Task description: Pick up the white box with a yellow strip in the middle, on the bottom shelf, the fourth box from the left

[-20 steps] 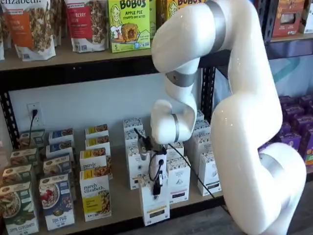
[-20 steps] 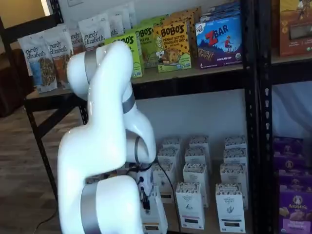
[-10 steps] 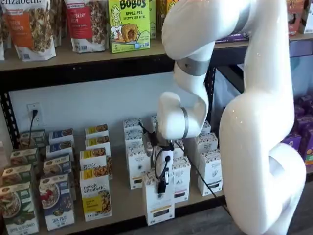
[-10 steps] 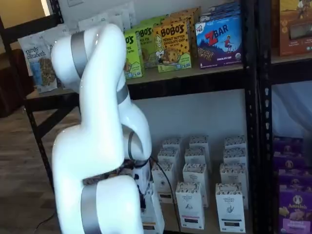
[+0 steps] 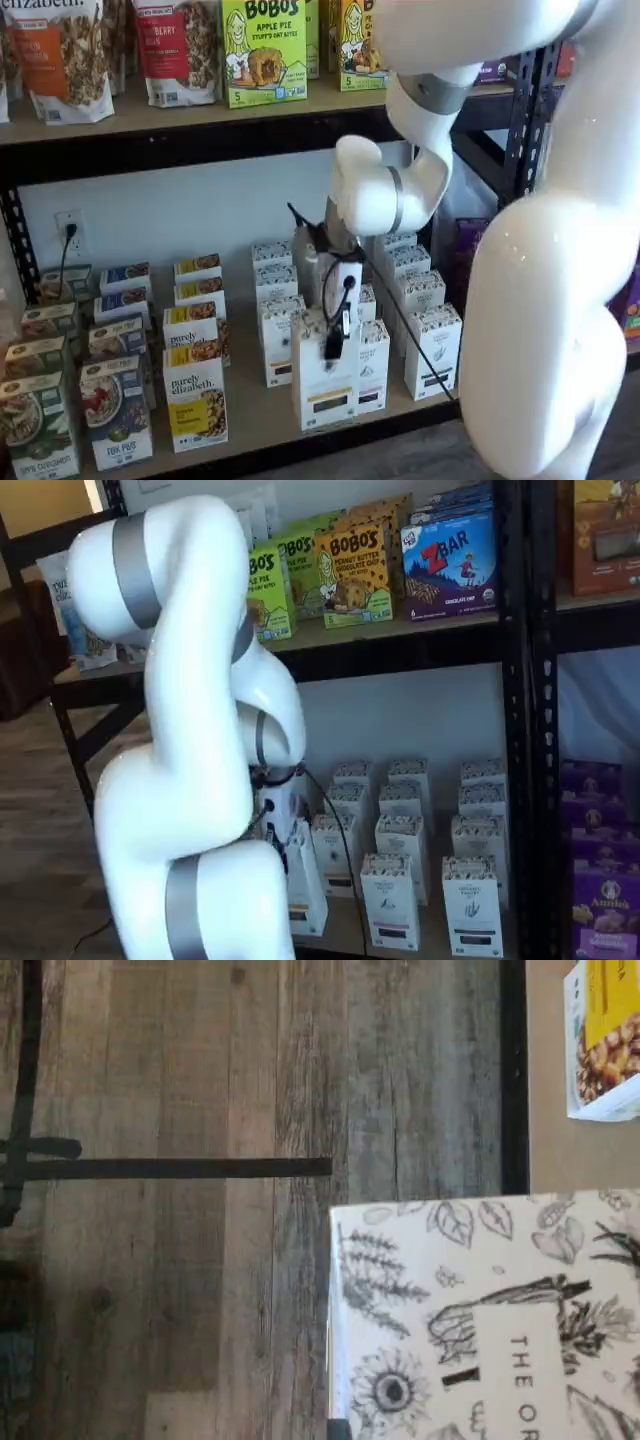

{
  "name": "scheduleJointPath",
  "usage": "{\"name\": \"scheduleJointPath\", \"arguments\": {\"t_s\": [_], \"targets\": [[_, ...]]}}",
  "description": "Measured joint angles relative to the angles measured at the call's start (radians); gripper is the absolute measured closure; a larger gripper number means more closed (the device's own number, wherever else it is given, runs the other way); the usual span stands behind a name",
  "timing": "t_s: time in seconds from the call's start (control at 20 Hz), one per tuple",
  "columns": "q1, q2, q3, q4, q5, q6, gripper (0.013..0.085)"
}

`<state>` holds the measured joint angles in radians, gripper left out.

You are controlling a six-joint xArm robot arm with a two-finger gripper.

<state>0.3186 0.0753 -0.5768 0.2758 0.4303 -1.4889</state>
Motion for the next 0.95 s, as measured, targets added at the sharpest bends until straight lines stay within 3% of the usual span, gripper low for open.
{"name": "scheduleJointPath", "arguments": {"t_s": [0.1, 0.25, 0.4, 0.7, 0.95], "targets": [[-0.005, -0.036, -0.004, -0.073, 0.043, 0.064, 0.049], [-0.014, -0.088, -0.006, -0.128, 0.101, 0.108, 0.049], [-0.031, -0.149, -0.005, -0.136, 0.166, 0.104, 0.049], [-0.05, -0.231, -0.005, -0.197, 0.258, 0.139, 0.049], [-0.069, -0.304, 0.0, -0.178, 0.324, 0.111, 0.049]]}}
